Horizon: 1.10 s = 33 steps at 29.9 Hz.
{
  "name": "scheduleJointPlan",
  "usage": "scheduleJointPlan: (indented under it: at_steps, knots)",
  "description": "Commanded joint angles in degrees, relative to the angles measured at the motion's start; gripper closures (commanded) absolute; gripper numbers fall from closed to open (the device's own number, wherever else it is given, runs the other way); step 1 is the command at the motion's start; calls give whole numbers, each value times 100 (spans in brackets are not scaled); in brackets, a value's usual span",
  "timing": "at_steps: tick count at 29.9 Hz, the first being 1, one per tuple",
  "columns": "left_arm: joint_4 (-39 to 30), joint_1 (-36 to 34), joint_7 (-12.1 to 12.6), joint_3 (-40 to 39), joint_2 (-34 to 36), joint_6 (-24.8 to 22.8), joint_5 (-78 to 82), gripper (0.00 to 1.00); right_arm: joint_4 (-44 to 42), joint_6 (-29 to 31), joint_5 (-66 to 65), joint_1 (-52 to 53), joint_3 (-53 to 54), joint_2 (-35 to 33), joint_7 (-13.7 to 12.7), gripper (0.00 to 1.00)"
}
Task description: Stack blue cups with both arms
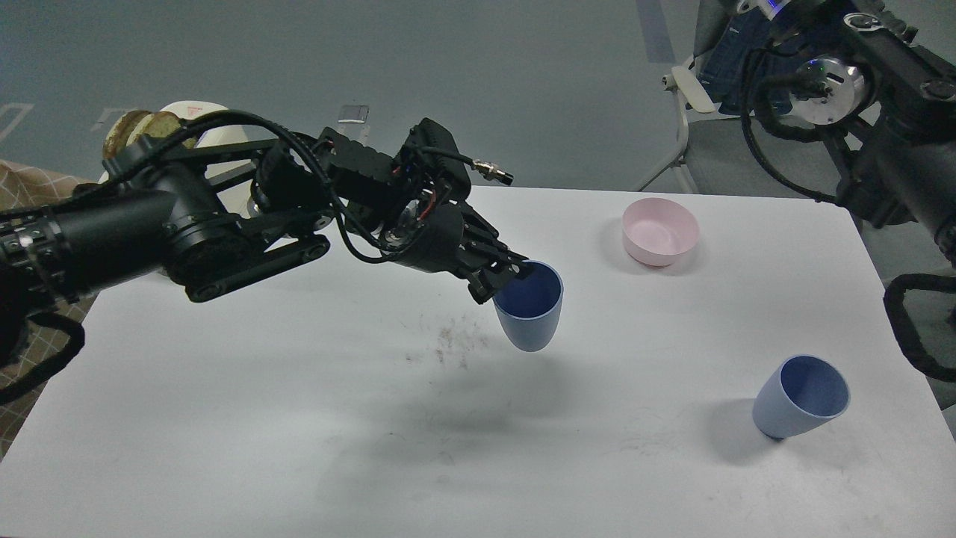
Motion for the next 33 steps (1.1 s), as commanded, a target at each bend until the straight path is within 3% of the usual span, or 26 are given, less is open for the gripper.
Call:
scheduleJointPlan:
  at_steps: [1,6,17,18,19,20,21,26,33]
  knots:
    - [316,-4,0,86,-351,-153,361,100,1,0,-3,-38,0,35,0,0]
    - [457,-162,0,886,-369,-153,432,100,1,0,-3,-65,0,88,0,0]
    - [457,-110,0,940,-342,-153,361,97,1,0,-3,-91,-124,140,0,0]
    - [457,-110,0,940,-325,-153,353,73,1,0,-12,-91,-124,140,0,0]
    - [449,-110,0,931,-307,-153,344,40,1,0,-12,-91,-124,123,0,0]
    - [448,-110,0,931,-307,-153,344,39,1,0,-12,-91,-124,123,0,0]
    - [457,-110,0,922,-281,-153,335,19,1,0,-3,-91,-124,114,0,0]
    - [387,-162,0,887,-202,-153,-85,6,1,0,-3,-91,-124,79,0,0]
    - [378,-874,0,246,299,-167,-2097,3,167,0,6,-47,-545,-395,0,0]
